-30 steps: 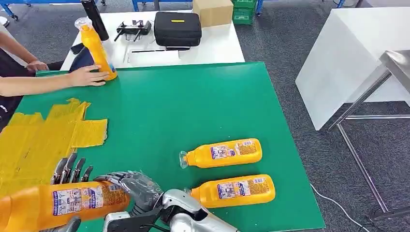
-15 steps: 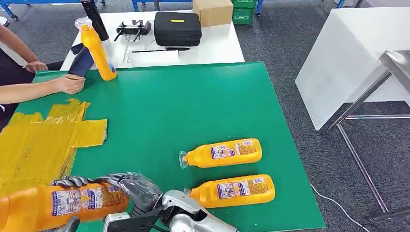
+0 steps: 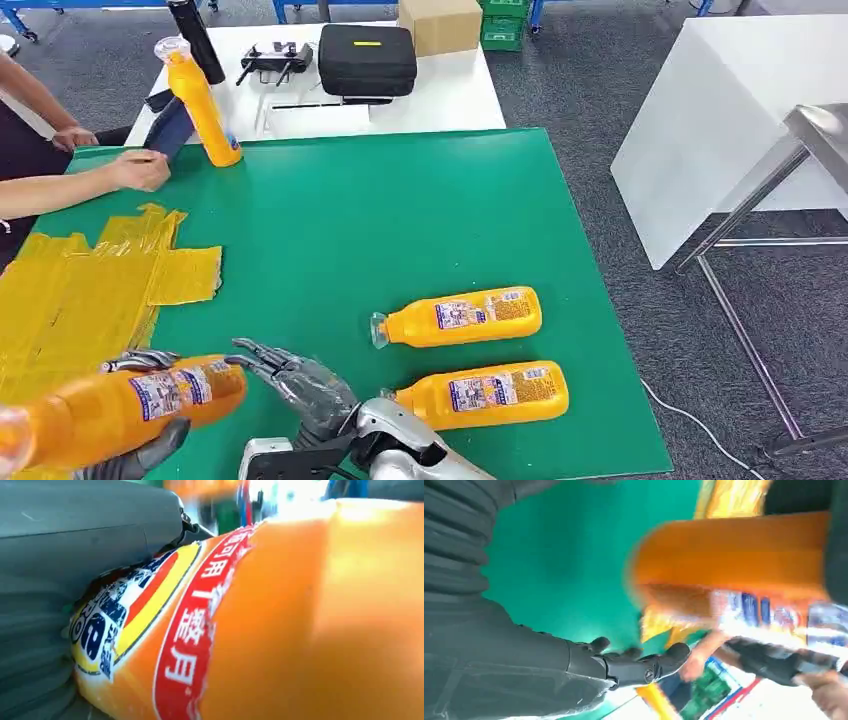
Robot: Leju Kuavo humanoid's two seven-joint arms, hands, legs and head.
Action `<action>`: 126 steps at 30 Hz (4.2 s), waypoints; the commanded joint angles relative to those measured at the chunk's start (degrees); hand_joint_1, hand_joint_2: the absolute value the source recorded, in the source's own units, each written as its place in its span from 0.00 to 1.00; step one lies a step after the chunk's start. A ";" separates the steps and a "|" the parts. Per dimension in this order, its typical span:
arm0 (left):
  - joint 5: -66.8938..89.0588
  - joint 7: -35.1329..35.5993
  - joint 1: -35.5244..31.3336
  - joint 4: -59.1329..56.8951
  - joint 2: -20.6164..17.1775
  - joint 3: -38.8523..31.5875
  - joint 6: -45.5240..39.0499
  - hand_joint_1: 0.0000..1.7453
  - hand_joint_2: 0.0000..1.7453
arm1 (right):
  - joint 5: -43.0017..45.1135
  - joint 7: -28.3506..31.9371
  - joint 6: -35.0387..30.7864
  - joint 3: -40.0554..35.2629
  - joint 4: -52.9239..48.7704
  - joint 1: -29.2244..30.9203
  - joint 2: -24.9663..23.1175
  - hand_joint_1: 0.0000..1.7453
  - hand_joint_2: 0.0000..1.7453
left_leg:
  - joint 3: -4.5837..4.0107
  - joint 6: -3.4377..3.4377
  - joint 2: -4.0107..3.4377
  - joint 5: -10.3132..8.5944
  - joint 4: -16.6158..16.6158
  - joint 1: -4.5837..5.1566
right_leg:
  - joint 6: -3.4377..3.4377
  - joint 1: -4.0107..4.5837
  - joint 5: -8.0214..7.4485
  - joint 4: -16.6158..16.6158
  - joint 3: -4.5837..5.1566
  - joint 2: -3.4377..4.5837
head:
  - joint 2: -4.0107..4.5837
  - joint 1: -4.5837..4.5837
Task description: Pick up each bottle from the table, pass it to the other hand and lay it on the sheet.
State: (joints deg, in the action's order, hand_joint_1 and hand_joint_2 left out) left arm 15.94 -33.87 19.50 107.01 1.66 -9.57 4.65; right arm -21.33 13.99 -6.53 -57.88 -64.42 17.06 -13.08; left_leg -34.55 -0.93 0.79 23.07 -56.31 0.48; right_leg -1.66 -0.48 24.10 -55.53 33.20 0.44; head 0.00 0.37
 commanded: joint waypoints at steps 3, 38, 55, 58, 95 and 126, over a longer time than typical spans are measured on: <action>51.78 10.83 -1.92 -9.19 0.15 -10.56 -43.22 1.00 1.00 | -10.31 -2.66 -3.91 13.33 -23.19 -10.52 20.81 0.00 1.00 | 0.21 0.03 0.24 0.02 0.11 0.01 | -0.02 0.00 0.05 0.17 -0.36 -0.30 | 0.00 0.02; 65.16 23.72 -10.36 -33.12 -8.64 -14.93 -28.88 0.00 1.00 | -24.78 -12.00 -1.30 20.12 -25.76 -20.83 31.68 0.00 1.00 | 0.23 -0.03 0.08 0.11 0.07 0.15 | 0.02 -0.13 0.06 0.09 -0.29 -0.13 | 0.00 -0.02; 61.31 21.48 -7.42 -26.72 -6.89 -15.23 -27.53 0.00 1.00 | -27.21 -14.11 -1.24 23.93 -26.07 -21.15 31.18 0.00 1.00 | 0.12 -0.07 0.08 0.12 0.01 0.15 | -0.01 -0.10 0.04 0.06 -0.19 -0.12 | 0.00 0.00; 57.99 19.54 -7.08 -25.01 -6.12 -15.79 -26.69 0.00 1.00 | -28.93 -15.69 0.28 23.47 -24.96 -21.01 32.12 0.00 1.00 | 0.26 0.03 0.06 0.24 -0.08 0.08 | 0.04 -0.03 0.15 0.03 -0.38 -0.16 | 0.00 0.00; 18.20 1.25 -7.29 -10.71 1.66 -18.43 -16.67 0.00 1.00 | -22.38 -26.99 12.61 16.24 -26.58 -24.06 50.46 1.00 1.00 | 0.34 -0.06 0.40 0.17 -0.03 0.09 | -0.01 -0.04 0.12 0.15 -0.52 -0.44 | 0.00 -0.02; -36.10 15.37 4.90 -2.58 15.49 -3.36 35.46 0.00 1.00 | 1.54 7.95 1.98 26.14 -32.89 -22.39 16.16 1.00 1.00 | 0.63 -0.15 -0.01 0.51 -0.14 0.03 | -0.02 0.06 0.35 0.03 -0.78 -0.06 | 0.00 -0.02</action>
State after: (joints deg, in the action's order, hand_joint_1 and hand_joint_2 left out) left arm -28.83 -11.33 23.08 105.15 17.70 -28.28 49.00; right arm -21.60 21.81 -7.57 -30.51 -96.43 -8.45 10.87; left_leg -33.93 -1.23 0.85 23.48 -56.31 0.58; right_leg -1.75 -0.50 24.35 -55.40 32.50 0.42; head 0.00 0.35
